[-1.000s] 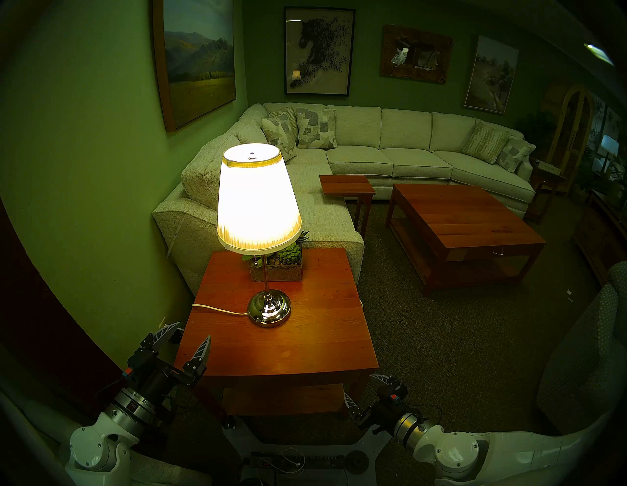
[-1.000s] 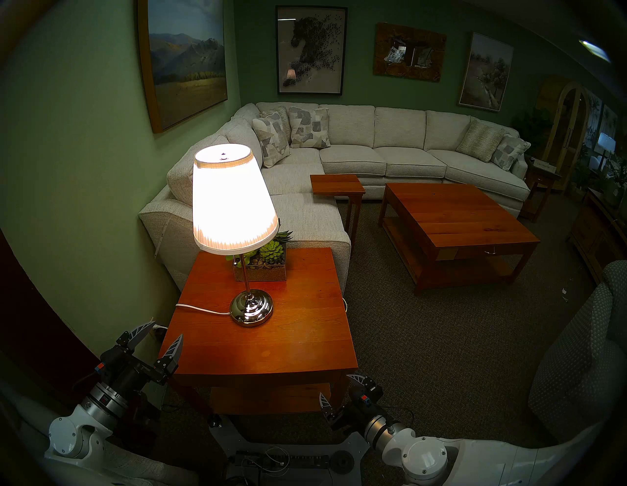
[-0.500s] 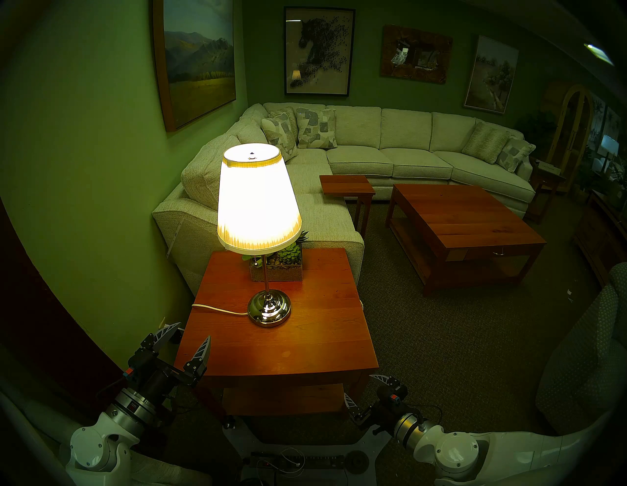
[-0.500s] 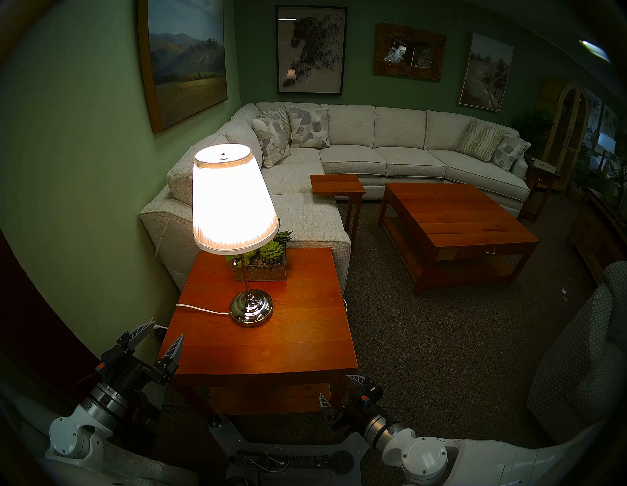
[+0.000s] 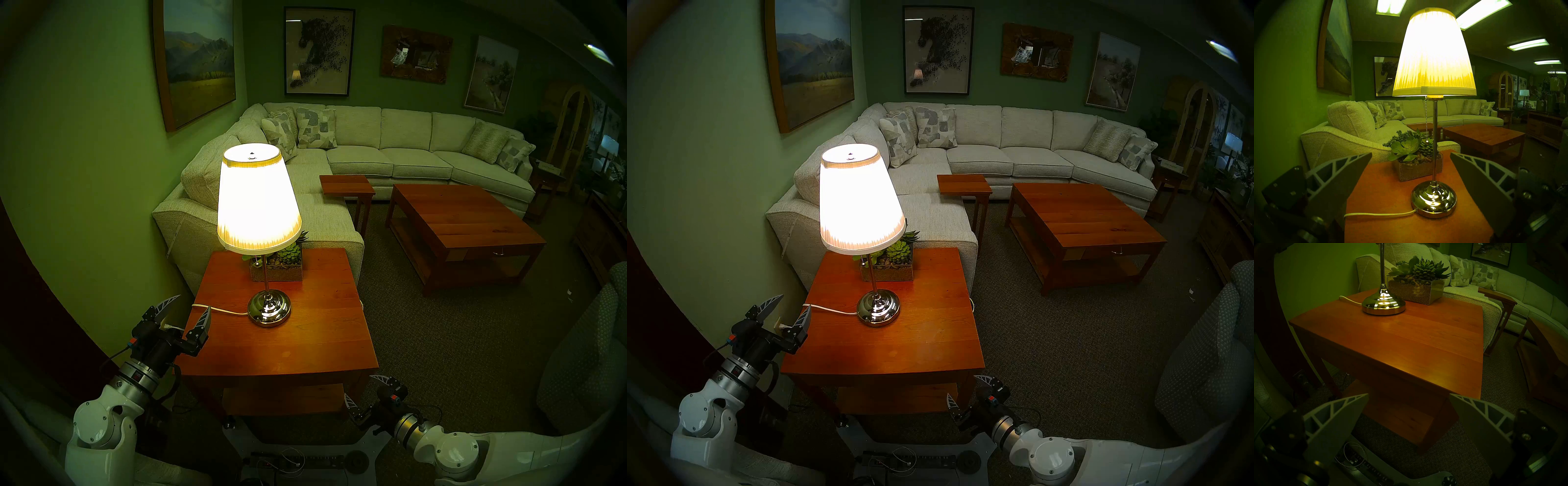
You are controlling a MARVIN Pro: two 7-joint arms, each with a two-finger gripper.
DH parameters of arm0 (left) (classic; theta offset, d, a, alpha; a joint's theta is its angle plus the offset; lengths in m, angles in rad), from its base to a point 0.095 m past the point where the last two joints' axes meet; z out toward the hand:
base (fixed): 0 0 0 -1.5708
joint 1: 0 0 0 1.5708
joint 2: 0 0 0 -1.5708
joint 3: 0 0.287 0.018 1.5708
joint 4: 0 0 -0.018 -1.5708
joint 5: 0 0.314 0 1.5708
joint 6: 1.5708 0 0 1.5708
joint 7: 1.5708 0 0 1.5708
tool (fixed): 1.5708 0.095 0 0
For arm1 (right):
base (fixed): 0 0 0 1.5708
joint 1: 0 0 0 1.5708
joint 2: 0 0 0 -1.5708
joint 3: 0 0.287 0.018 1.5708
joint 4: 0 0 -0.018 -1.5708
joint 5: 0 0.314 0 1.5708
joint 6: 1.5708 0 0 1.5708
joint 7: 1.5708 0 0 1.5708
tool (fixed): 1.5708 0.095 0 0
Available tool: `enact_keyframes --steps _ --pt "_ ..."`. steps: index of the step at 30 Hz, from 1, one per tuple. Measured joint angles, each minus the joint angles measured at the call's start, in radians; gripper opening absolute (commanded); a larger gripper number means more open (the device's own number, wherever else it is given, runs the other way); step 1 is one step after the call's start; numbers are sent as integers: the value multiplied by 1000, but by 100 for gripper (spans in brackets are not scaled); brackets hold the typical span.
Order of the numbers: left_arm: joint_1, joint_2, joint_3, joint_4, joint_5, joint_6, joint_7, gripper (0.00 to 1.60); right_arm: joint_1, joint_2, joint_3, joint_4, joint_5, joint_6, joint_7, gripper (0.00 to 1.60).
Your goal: Pull on string to turn off lamp
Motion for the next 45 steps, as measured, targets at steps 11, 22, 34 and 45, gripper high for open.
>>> enact_keyframes --steps 11,22,34,45 --pt "-112 32 123 76 48 23 84 160 0 0 0 0 0 0 0 160" --pt "-212 64 205 161 80 29 180 160 0 0 -1 1 0 0 0 160" --pt "-311 84 269 219 91 35 244 160 0 0 -1 2 0 0 0 160" --pt "-404 103 303 275 84 49 286 160 0 -1 -1 3 0 0 1 160"
